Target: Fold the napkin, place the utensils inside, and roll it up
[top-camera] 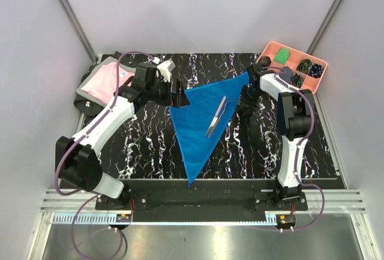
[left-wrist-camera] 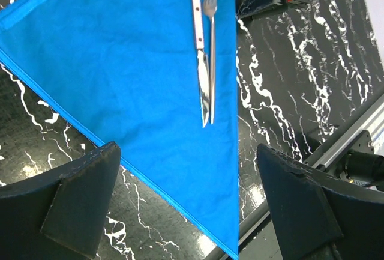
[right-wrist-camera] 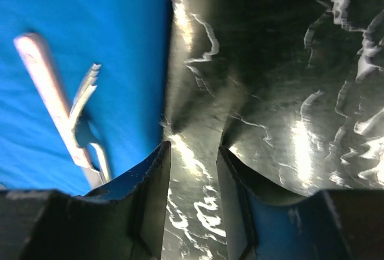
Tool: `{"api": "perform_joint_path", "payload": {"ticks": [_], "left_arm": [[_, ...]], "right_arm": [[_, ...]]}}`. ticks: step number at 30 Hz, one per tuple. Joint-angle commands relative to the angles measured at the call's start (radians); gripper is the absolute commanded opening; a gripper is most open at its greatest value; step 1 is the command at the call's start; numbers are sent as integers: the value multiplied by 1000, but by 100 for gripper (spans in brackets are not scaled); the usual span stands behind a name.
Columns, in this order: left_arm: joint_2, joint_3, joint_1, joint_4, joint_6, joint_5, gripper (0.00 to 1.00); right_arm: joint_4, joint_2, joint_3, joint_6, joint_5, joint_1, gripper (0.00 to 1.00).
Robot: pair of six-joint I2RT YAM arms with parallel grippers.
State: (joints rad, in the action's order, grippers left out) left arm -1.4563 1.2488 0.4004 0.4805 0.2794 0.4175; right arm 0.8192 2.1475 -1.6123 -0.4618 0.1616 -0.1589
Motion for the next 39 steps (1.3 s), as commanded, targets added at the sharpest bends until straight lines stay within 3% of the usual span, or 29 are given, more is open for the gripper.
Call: {"api": "perform_joint_path", "payload": {"ticks": [1, 21, 39], "left_arm": [[-33, 14, -2, -16, -6, -3, 99], [-39, 11, -2, -16, -11, -22, 99], [-38, 11, 0, -16, -8, -17, 99]], "right_arm": [[-193, -75, 67, -35, 62, -11, 45], [-221, -190, 149, -106, 79, -11, 41], [-287, -97, 175, -95, 116, -13, 29]]}}
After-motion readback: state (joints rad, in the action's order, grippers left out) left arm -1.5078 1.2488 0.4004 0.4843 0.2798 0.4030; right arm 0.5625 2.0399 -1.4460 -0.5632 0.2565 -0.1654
